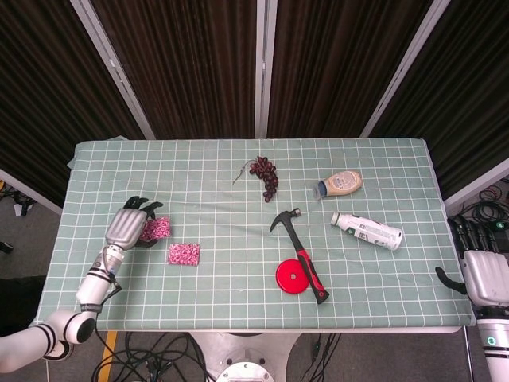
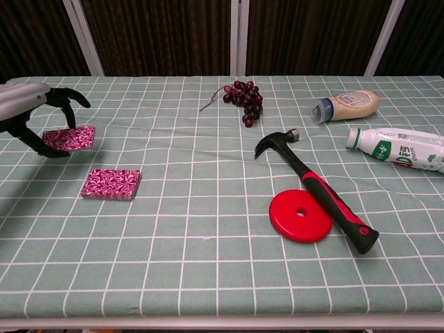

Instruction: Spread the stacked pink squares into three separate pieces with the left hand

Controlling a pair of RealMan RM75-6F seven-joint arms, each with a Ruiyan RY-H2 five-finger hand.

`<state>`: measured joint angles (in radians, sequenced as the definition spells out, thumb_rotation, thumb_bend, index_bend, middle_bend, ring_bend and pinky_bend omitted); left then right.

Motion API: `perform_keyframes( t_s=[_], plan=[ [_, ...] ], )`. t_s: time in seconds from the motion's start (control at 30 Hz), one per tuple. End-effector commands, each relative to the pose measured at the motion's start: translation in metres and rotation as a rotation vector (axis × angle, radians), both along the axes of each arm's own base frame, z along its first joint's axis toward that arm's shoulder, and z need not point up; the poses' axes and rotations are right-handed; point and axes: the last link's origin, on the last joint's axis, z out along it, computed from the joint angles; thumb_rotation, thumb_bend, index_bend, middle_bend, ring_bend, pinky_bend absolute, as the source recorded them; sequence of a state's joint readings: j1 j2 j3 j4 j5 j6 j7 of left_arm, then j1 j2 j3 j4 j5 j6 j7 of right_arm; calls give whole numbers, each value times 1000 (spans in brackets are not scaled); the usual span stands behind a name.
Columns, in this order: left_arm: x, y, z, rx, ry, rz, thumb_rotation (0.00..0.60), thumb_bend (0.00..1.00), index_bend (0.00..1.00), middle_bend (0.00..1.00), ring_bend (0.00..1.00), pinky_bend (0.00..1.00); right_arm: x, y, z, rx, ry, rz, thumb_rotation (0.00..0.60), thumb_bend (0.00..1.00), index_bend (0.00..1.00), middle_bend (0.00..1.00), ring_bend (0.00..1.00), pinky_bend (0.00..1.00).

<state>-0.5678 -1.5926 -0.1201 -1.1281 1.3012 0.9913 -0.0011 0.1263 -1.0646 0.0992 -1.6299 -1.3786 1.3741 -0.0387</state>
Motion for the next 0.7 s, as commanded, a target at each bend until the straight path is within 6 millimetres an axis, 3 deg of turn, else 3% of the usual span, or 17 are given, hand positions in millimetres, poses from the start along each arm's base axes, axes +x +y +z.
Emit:
perform_keyframes(
  t_s=[0.03, 0.27, 0.5, 0.7],
  plan=[
    [-5, -4, -6, -14, 5, 5, 600, 221, 207, 439, 135, 104, 0, 0, 0, 1, 1, -2, 600, 165, 0, 0, 0, 0],
    [-11, -3, -12, -14, 4, 11, 600, 220, 207, 419, 135, 105, -1, 0, 0, 1, 5, -7, 600, 165, 0, 0, 0, 0],
    [-17, -2, -11, -18, 16, 10, 600, 155, 150, 205, 88, 104, -1, 0, -2, 7, 5, -8, 600, 165, 0, 0, 0, 0],
    [-19, -3, -10, -9, 4, 4, 600, 143, 142, 181, 80, 104, -1, 0, -1, 4, 5, -8, 600, 165, 0, 0, 0, 0]
  ],
)
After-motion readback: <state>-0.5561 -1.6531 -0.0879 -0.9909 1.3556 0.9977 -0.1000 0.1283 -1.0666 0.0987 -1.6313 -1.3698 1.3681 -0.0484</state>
